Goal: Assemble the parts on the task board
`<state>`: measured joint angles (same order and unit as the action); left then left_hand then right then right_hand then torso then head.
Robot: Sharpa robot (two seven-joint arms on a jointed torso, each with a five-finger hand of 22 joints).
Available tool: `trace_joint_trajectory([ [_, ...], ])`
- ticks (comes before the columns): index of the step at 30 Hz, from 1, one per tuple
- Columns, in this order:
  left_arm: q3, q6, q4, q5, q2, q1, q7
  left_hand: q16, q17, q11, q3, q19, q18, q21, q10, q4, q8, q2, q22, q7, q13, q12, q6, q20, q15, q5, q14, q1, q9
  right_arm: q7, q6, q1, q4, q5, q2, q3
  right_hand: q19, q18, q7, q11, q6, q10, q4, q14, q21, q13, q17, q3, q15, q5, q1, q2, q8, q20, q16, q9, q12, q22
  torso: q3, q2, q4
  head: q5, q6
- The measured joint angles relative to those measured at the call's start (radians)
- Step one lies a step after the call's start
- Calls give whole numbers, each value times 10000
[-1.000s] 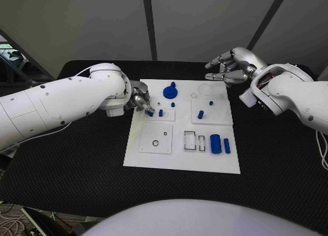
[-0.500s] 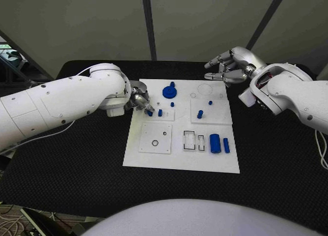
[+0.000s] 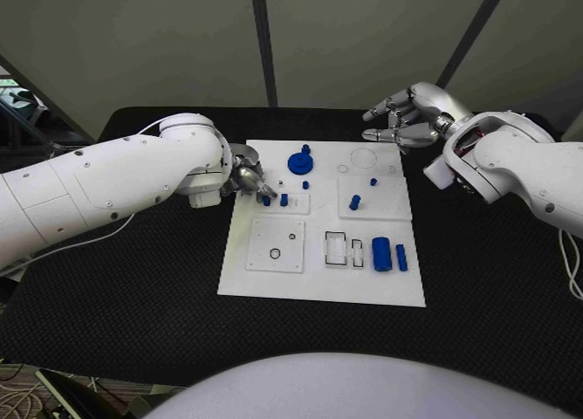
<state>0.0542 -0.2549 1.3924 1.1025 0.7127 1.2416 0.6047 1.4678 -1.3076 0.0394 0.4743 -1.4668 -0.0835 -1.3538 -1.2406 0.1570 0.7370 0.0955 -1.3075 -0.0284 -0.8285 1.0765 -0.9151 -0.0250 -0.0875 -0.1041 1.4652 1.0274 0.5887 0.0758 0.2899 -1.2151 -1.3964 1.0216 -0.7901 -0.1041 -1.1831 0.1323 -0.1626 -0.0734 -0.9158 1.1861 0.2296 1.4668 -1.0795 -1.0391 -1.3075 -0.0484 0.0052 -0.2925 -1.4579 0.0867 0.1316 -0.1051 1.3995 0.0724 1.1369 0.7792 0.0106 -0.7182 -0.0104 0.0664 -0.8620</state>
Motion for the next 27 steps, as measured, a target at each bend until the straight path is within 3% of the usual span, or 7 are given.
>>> trace_joint_trajectory([
  [15,-2,39,-115,-18,-6,-4,85,0,0,0,-1183,1,0,-66,0,366,0,-119,0,35,16,0,-35,-1,0,0,0,-119,-6,-3,-13,-1,-7,0,-24,0,0,-1,0,0,0,0,0,0,8,24,1,0,0,0,0,0,0,0,-18,0,0,-24,0,-1,-5,4,12],
  [27,0,516,-113,-29,79,-8,-17,0,0,0,-2455,1,0,-50,0,1161,-1,-338,0,0,32,59,-70,-1,0,0,0,-337,-26,-3,-17,-1,-7,0,-30,0,0,0,0,0,0,0,0,0,8,23,1,0,0,0,0,0,0,0,-36,0,0,-23,-7,-1,-6,-7,34],
])
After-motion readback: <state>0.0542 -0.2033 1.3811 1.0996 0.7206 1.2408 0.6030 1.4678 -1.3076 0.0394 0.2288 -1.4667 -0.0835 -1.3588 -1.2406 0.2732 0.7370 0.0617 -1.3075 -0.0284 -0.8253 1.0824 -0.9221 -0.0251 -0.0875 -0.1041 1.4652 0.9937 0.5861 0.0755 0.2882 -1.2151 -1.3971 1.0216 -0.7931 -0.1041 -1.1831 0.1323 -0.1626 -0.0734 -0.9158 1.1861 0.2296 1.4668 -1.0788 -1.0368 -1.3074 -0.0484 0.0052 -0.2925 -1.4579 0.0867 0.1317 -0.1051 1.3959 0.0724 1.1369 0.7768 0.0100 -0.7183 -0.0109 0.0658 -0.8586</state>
